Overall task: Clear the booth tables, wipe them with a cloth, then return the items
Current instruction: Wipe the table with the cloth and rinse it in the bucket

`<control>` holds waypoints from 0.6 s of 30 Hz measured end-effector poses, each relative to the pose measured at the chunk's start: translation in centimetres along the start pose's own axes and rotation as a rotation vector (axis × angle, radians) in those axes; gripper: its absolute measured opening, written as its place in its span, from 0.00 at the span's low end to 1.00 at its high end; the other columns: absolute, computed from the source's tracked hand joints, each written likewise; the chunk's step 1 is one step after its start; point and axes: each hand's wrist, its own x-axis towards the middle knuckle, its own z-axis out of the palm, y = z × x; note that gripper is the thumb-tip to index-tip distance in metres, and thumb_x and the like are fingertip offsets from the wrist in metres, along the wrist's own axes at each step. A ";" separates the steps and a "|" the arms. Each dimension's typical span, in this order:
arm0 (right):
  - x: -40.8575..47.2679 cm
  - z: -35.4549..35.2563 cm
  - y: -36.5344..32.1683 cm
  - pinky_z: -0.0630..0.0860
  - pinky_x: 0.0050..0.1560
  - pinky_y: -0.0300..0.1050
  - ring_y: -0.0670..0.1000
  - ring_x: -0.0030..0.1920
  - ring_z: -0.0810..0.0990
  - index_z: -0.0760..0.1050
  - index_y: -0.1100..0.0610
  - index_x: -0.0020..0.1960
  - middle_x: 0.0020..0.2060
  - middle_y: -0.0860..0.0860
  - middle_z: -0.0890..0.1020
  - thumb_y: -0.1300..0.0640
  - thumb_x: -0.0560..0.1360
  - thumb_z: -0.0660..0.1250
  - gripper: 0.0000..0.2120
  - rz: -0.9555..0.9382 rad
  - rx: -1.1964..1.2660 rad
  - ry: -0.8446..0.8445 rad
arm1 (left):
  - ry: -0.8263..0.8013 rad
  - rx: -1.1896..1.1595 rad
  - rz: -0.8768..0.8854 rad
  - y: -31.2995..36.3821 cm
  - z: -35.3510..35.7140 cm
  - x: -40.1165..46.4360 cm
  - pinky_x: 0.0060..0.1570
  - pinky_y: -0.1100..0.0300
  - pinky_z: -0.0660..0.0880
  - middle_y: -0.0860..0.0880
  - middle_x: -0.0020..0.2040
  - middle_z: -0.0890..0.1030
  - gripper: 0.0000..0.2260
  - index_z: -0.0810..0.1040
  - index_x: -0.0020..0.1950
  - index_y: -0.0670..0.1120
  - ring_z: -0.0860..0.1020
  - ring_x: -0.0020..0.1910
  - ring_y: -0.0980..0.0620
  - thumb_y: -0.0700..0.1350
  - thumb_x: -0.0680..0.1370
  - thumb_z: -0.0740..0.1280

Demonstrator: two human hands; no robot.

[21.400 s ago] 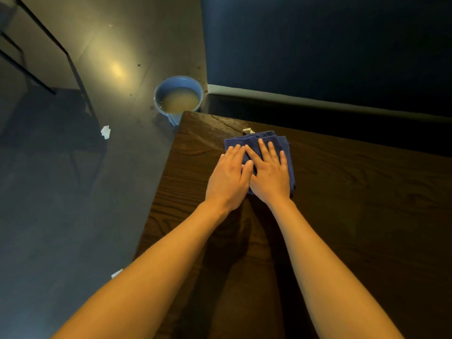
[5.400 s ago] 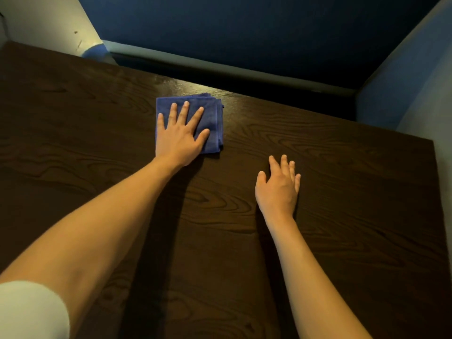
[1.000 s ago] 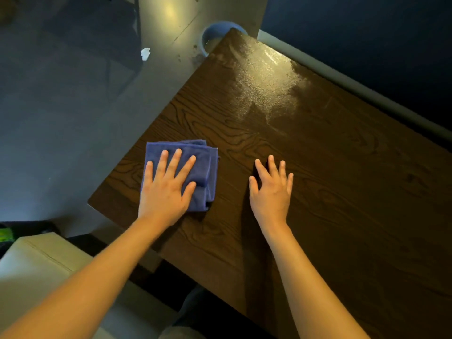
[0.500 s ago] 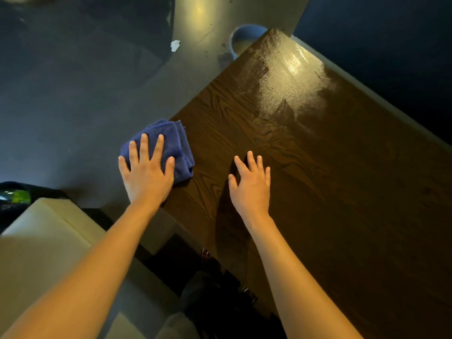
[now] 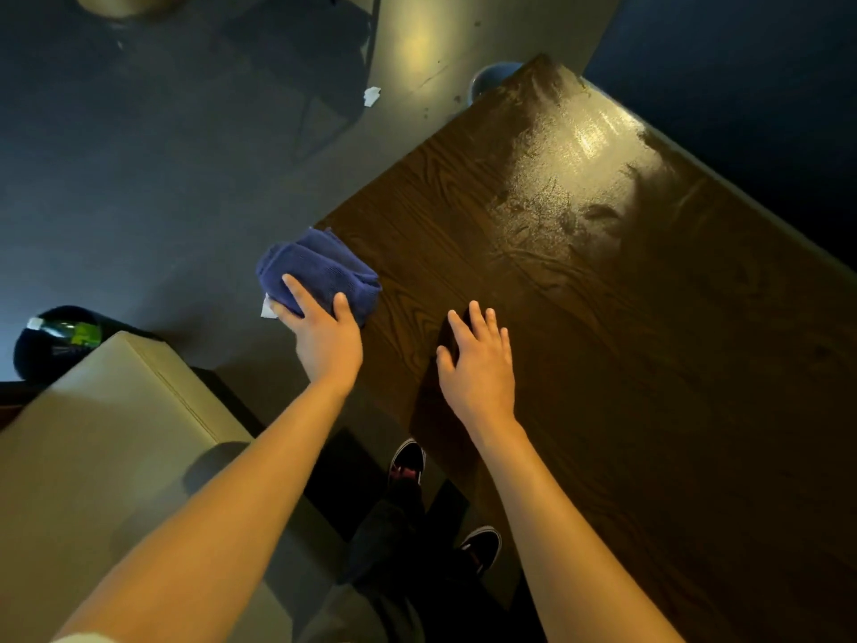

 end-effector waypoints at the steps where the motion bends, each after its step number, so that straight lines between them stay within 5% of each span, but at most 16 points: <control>1: -0.3 0.1 0.1 0.44 0.80 0.51 0.53 0.81 0.45 0.58 0.49 0.80 0.81 0.52 0.53 0.49 0.83 0.60 0.27 -0.001 0.004 0.002 | -0.010 -0.017 -0.019 0.0 0.2 -0.9 0.61 0.43 0.73 0.39 0.82 0.43 0.33 0.40 0.83 0.51 0.74 0.65 0.30 0.57 0.85 0.56; 7: -2.1 0.6 0.5 0.45 0.79 0.51 0.53 0.81 0.46 0.58 0.50 0.80 0.81 0.52 0.54 0.49 0.83 0.60 0.27 -0.041 0.013 0.015 | -0.036 -0.083 -0.041 -0.2 1.1 -6.2 0.55 0.49 0.74 0.35 0.74 0.62 0.35 0.37 0.82 0.49 0.79 0.57 0.35 0.55 0.85 0.57; 13: -4.1 1.0 1.9 0.43 0.78 0.47 0.50 0.80 0.50 0.63 0.50 0.78 0.79 0.50 0.60 0.51 0.83 0.60 0.24 -0.066 0.180 0.045 | -0.111 -0.083 -0.001 -1.0 2.3 -11.1 0.52 0.56 0.71 0.34 0.74 0.60 0.37 0.35 0.82 0.50 0.79 0.54 0.41 0.54 0.84 0.58; 18: -6.4 1.6 3.3 0.58 0.78 0.48 0.47 0.77 0.61 0.73 0.52 0.72 0.73 0.48 0.72 0.55 0.82 0.63 0.18 -0.181 0.371 0.147 | -0.218 -0.088 0.016 -2.4 2.4 -14.9 0.51 0.58 0.70 0.37 0.77 0.59 0.32 0.36 0.82 0.55 0.76 0.54 0.46 0.57 0.85 0.52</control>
